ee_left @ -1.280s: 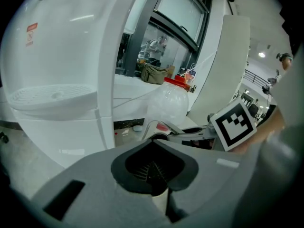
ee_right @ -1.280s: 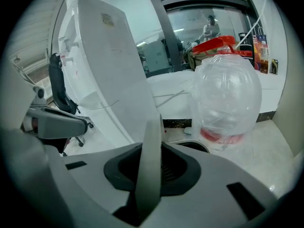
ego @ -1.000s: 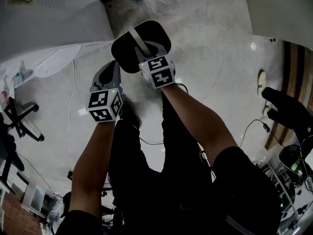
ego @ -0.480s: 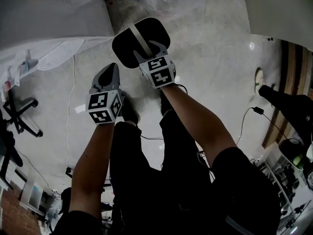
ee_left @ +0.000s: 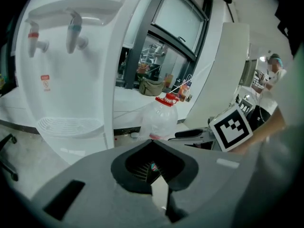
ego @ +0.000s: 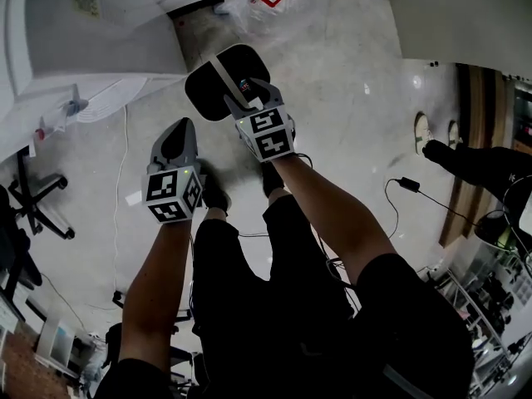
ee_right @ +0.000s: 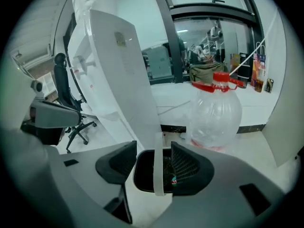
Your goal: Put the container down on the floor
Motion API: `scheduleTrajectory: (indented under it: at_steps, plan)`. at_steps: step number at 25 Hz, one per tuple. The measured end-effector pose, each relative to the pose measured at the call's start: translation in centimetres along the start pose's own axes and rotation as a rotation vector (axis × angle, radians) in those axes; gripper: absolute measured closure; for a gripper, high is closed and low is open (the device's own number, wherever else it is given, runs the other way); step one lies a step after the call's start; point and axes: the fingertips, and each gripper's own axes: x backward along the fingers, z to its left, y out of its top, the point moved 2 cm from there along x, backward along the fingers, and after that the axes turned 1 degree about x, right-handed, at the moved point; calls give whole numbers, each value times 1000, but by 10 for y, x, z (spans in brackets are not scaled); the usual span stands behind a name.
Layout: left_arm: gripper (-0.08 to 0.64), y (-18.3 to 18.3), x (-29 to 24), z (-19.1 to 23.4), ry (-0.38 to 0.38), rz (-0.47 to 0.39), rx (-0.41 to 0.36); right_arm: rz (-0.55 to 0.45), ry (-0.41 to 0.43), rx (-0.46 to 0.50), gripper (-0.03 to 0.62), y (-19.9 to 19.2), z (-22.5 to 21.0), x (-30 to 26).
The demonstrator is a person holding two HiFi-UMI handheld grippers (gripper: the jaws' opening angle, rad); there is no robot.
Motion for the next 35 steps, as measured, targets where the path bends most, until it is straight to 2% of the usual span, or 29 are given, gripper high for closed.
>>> scheduleTrajectory:
  at_steps: [3,7,9,11,13,18,23,35]
  plan:
    - [549,20,21,-16,-17,-18,-33,-20,15,-9,387,21,8,30]
    - [549,46,59,-36,-26,-38,-20,-52,31,-29,401,49,20,80]
    - [549,62,79,-46,-35,-60,-25,-69,39,-38,428,64,26,105]
    - [549,79,95,-54,-37,-87,-34,-82,47,-54,503,77,31,127]
    - [549,96,107,-59,-35,-113,-31,-99,58,-57,531,91,35,144]
    - [549,133,152,-77,-38,-186,-52,-186,60,-2,543,138,54,204]
    - [549,158,209,-109,-62,-225,-78,-213,76,40,552,166,83,268]
    - [549,228,281,-157,-107,-342,-110,-335,105,64,574,237,112,364]
